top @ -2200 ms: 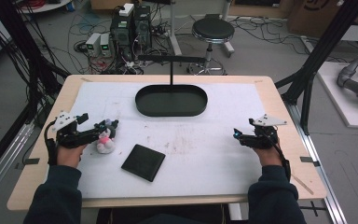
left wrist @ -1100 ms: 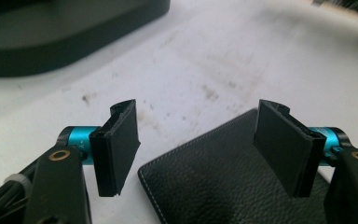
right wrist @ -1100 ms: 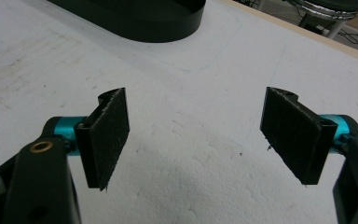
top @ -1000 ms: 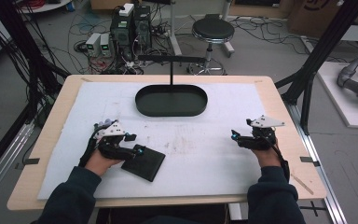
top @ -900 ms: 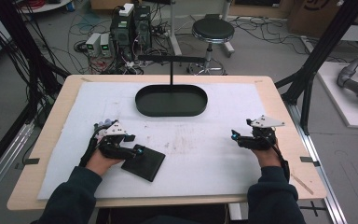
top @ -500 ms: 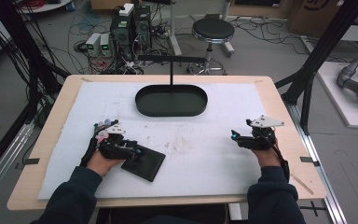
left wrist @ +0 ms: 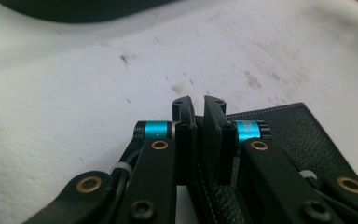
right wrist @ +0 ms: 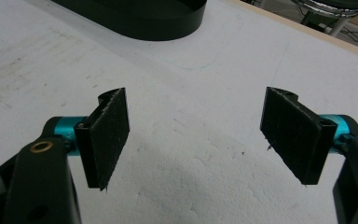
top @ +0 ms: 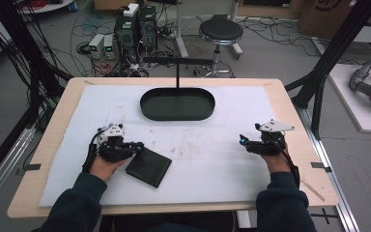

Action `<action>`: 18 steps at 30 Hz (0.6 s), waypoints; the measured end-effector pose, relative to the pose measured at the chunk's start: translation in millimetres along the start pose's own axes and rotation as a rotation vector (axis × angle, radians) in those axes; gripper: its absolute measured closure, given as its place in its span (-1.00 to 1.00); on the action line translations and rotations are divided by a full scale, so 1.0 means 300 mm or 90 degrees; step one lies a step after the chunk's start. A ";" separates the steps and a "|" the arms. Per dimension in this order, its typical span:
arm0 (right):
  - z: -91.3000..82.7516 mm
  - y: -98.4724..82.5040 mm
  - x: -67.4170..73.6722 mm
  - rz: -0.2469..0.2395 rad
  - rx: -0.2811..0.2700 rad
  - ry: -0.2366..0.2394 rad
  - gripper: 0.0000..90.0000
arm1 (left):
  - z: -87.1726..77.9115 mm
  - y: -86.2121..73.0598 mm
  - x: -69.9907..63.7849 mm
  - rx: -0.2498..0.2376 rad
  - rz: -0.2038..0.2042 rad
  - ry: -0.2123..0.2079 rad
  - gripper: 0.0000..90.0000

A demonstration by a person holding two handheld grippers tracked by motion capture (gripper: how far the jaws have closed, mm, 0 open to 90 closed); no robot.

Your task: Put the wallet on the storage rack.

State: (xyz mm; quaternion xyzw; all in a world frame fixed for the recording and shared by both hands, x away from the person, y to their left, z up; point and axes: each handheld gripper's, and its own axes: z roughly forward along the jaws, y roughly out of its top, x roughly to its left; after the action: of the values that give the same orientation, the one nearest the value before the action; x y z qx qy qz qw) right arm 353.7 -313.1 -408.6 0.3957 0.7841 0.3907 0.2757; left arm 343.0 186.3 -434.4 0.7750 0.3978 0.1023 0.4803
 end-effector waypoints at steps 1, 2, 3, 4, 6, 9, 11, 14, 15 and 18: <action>0.000 0.000 0.000 0.000 0.000 0.000 -0.46 | 0.000 0.000 0.000 0.000 0.000 0.000 0.85; -0.001 0.000 0.000 0.001 -0.001 0.000 -0.46 | 0.003 0.012 -0.003 -0.028 -0.011 0.024 0.85; -0.001 0.000 -0.001 0.000 -0.002 0.000 -0.46 | 0.005 0.019 -0.001 -0.041 -0.015 0.039 0.86; -0.001 0.000 -0.002 0.000 -0.003 0.001 -0.46 | 0.008 0.025 0.000 -0.053 -0.025 0.056 0.86; -0.003 0.000 -0.004 0.001 -0.003 0.001 -0.46 | 0.014 0.031 0.001 -0.064 -0.035 0.070 0.86; -0.003 0.000 -0.003 0.002 -0.004 0.001 -0.46 | 0.036 0.044 -0.006 -0.090 -0.058 0.122 0.86; -0.002 0.000 -0.002 0.000 -0.003 0.002 -0.46 | 0.063 0.063 -0.008 -0.101 -0.065 0.162 0.86; -0.001 0.000 -0.001 0.001 -0.004 0.003 -0.46 | 0.079 0.075 -0.001 -0.101 -0.071 0.177 0.86; -0.002 0.000 -0.002 0.000 -0.003 0.003 -0.46 | 0.098 0.084 0.006 -0.085 -0.073 0.180 0.85; -0.003 0.000 -0.003 0.000 -0.003 0.003 -0.46 | 0.092 0.089 0.002 -0.083 -0.063 0.155 0.47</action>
State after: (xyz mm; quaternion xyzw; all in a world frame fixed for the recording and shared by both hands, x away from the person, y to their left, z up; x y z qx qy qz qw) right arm 353.5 -314.2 -408.0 0.3941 0.7838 0.3933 0.2751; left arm 372.2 162.6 -426.6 0.7031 0.4837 0.1976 0.4824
